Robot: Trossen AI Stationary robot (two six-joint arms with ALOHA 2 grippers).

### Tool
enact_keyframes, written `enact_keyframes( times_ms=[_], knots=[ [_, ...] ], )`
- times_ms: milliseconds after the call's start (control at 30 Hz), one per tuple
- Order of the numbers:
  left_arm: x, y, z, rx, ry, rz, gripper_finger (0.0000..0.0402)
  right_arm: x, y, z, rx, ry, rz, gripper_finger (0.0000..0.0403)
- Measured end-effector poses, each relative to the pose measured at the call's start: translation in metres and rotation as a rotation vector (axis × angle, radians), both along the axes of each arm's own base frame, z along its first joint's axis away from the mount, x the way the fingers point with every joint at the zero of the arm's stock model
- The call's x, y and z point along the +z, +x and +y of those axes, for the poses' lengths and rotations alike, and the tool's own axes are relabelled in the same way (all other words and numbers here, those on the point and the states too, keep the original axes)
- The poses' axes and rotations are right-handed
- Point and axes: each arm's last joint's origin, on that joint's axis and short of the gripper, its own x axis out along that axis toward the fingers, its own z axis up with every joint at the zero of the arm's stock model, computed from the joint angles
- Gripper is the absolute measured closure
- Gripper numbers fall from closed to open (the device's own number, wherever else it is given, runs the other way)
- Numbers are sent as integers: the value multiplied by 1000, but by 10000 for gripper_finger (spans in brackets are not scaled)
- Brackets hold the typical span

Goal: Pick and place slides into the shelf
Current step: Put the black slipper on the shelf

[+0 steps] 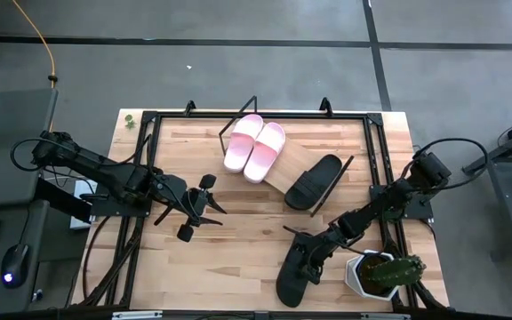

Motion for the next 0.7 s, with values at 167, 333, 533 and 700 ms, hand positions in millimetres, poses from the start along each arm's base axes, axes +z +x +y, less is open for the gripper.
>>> enact_keyframes(
  times_ms=[167,333,533,700],
  knots=[
    [0,0,0,0,0,0,273,1,1,0,13,-14,-20,347],
    [0,0,0,0,0,0,273,1,1,0,20,-21,-28,397],
    [0,0,0,0,0,0,273,1,1,-1,27,-32,-34,397],
    [0,0,0,0,0,0,273,1,1,-1,29,-34,-34,399]
  ],
)
